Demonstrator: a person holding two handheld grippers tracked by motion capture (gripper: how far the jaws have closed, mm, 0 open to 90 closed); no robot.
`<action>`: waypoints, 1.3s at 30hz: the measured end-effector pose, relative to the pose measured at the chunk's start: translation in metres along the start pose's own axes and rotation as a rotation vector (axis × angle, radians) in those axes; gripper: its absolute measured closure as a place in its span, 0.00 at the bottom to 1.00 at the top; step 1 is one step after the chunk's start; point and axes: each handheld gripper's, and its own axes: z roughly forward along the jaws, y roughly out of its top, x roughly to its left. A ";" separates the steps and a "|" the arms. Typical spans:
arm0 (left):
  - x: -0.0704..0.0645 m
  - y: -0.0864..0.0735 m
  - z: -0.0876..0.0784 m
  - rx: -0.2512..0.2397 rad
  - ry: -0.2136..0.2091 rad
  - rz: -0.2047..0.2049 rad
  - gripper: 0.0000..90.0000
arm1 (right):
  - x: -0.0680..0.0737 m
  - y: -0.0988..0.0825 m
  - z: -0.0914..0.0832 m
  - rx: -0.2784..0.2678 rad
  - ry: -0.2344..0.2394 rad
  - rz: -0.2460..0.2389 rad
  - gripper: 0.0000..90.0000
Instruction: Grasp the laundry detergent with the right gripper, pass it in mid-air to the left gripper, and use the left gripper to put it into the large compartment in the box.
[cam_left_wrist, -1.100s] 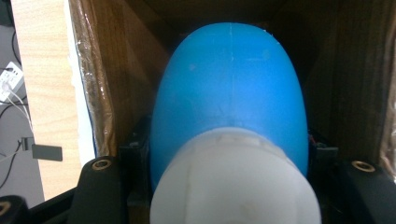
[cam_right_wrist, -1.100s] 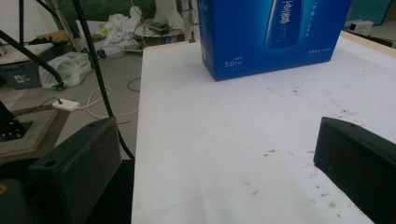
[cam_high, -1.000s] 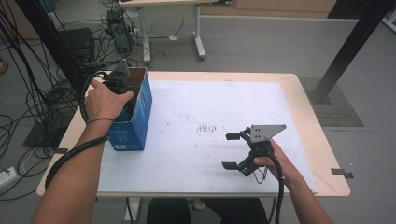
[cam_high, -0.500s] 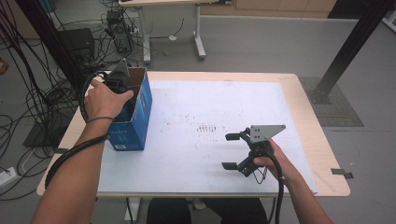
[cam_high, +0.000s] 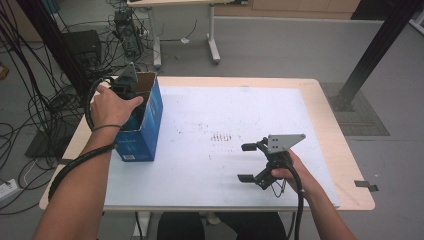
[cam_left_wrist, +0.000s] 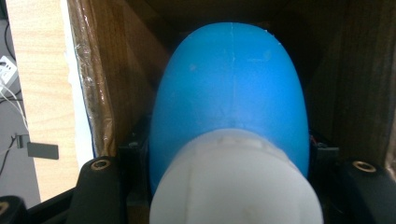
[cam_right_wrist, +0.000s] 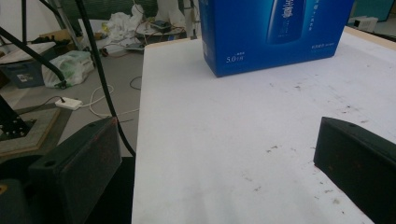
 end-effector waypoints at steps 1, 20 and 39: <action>0.000 0.000 0.000 0.000 -0.001 -0.001 0.41 | 0.000 0.000 0.000 0.001 -0.001 0.000 0.01; 0.001 0.005 -0.001 0.021 -0.017 -0.013 0.35 | 0.000 -0.001 0.001 0.007 0.002 0.003 0.01; 0.010 0.003 -0.034 0.018 -0.037 -0.018 0.36 | 0.000 0.002 0.004 0.004 0.007 -0.008 0.01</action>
